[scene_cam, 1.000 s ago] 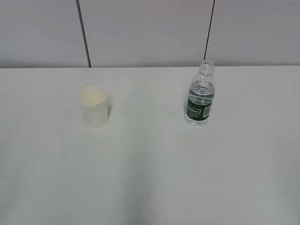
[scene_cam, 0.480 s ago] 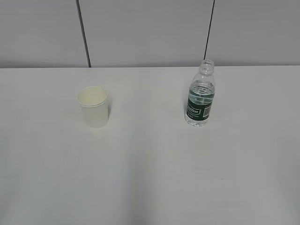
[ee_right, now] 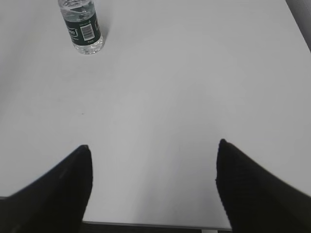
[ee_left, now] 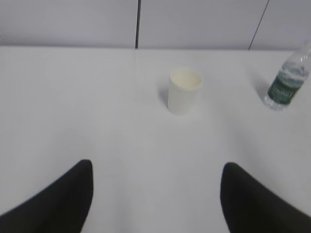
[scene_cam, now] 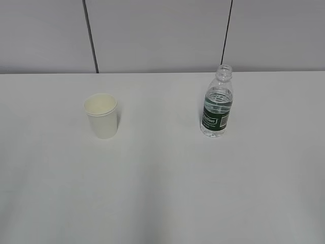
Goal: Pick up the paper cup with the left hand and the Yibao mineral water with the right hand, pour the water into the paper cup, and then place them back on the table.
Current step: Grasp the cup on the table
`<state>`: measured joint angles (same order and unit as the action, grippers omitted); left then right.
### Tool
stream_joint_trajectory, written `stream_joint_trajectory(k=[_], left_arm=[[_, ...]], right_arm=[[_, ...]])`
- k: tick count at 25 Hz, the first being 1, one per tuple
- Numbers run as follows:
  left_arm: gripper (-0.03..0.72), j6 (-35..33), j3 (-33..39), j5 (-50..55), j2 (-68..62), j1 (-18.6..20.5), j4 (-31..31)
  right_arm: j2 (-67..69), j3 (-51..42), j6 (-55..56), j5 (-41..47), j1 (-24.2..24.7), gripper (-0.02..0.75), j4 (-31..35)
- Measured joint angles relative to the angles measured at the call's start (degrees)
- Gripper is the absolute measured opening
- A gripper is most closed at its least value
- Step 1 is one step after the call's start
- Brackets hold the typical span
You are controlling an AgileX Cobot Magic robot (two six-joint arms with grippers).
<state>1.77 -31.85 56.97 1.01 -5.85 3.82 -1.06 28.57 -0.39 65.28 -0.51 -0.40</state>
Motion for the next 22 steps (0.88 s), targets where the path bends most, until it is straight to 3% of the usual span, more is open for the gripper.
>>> stream_joint_trajectory(k=[9,22], left_arm=[[0.496,0.00,-0.61,-10.94,-5.86,0.00,-0.68],[0.496,0.00,-0.61,-29.94,-22.21,0.00,-0.96]], right_arm=[[3.60,1.62,0.00,-3.22,0.00,0.585,0.00],[19.67,2.80,0.00,-22.98,0.00,0.585,-1.08]])
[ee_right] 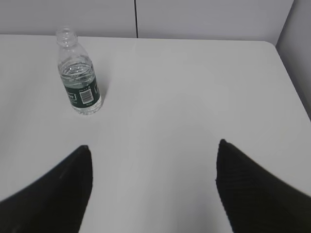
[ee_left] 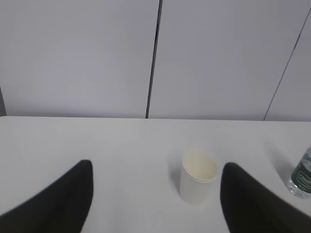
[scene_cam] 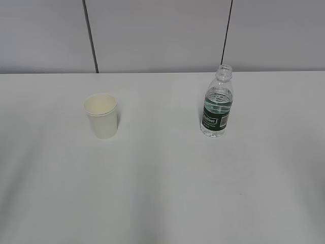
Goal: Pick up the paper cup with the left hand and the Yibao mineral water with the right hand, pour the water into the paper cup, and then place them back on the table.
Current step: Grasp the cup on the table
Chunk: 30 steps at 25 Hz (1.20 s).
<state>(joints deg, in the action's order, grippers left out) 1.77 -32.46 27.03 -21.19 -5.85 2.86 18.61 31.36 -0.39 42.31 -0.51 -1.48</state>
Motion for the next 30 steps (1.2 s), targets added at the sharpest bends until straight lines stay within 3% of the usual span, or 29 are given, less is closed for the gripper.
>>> stream_joint_trajectory(k=[7,30], left_arm=[[0.496,0.00,0.00,-10.36,-9.36,0.00,0.00],[0.496,0.00,0.00,-34.72,-33.75,0.00,-4.70]], right_arm=[[8.04,0.82,0.00,-10.39,0.00,0.585,0.27],[33.50,5.88,0.00,-30.55,0.00,0.585,0.99]])
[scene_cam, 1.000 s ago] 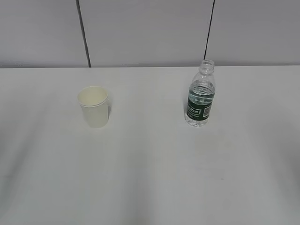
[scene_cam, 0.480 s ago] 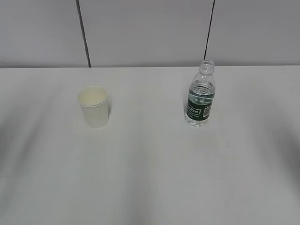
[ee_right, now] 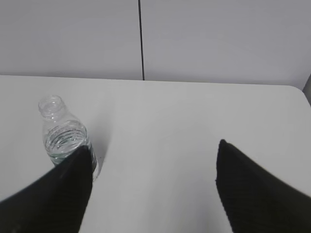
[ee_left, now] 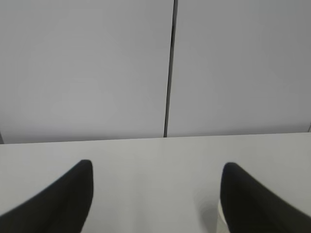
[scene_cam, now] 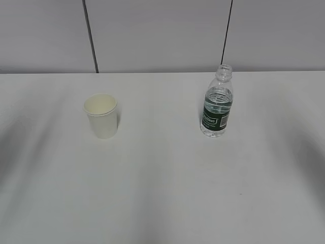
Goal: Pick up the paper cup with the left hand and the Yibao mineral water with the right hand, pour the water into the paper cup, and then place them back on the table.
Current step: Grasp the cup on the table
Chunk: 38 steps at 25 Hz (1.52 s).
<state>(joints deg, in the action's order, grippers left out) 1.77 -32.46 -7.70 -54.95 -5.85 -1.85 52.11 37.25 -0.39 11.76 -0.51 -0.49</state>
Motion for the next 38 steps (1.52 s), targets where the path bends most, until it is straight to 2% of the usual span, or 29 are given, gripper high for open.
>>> stream_joint_trajectory(k=[4,21,32,38], left_arm=[[0.496,0.00,0.00,-4.48,-3.48,0.00,0.00],[0.496,0.00,0.00,-9.74,-17.88,0.00,0.00],[0.496,0.00,-0.04,-10.15,-18.57,0.00,1.25],[0.496,0.00,1.95,-15.32,-18.57,0.00,1.02]], right_arm=[[3.13,0.00,0.00,-3.47,0.00,0.585,0.00],[20.35,0.13,0.00,-20.17,0.00,0.585,0.00],[21.86,-0.11,0.00,-26.95,0.00,0.585,0.00],[21.86,-2.96,0.00,-32.20,0.00,0.584,0.00]])
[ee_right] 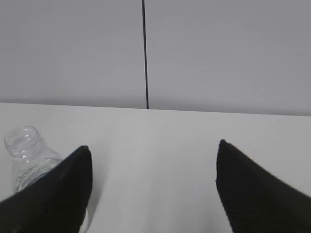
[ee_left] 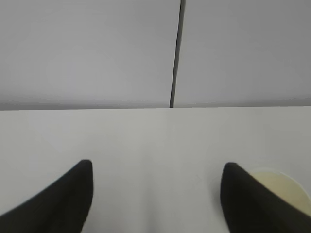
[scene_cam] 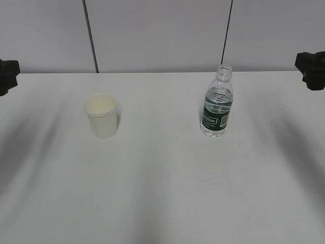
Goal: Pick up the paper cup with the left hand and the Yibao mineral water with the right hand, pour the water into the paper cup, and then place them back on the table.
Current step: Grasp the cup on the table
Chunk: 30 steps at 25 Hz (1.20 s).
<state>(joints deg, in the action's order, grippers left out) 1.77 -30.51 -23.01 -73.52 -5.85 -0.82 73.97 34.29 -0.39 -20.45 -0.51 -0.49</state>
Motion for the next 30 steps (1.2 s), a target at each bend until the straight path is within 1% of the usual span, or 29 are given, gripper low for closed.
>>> stream_joint_trajectory(k=[1,9,14,17,18,20,22,25,30], left_arm=[[0.496,0.00,0.68,-0.82,0.00,0.00,0.00],[0.496,0.19,5.27,-7.91,0.00,0.00,0.00],[0.496,0.31,8.86,-15.49,0.00,0.00,-0.41],[0.496,0.65,9.85,-17.72,-0.47,0.00,-1.32],[0.496,1.31,9.98,-18.47,-1.06,0.00,-2.10],[0.496,2.79,9.98,-19.97,-2.78,0.00,-4.40],[0.496,3.60,9.98,-22.17,-5.44,0.00,-6.43],[0.496,4.09,9.98,-25.98,-9.60,0.00,-8.52],[0.496,4.13,9.98,-32.95,-16.19,0.00,-13.09]], right_arm=[[0.00,-1.49,0.00,-2.35,0.00,0.585,0.00],[0.33,-3.39,0.00,-5.35,0.00,0.585,0.00],[4.77,-3.39,0.39,-9.59,0.00,0.585,0.00],[7.93,-3.60,0.76,-12.96,0.00,0.585,-0.91],[9.56,-3.92,1.22,-14.86,0.00,0.585,-2.15],[10.32,-3.95,1.67,-15.80,0.00,0.585,-2.99],[12.36,-3.95,3.12,-18.07,0.00,0.585,-6.57],[14.24,-3.95,3.61,-20.05,0.00,0.585,-10.20],[16.13,-3.95,4.07,-21.09,0.00,0.585,-12.15]])
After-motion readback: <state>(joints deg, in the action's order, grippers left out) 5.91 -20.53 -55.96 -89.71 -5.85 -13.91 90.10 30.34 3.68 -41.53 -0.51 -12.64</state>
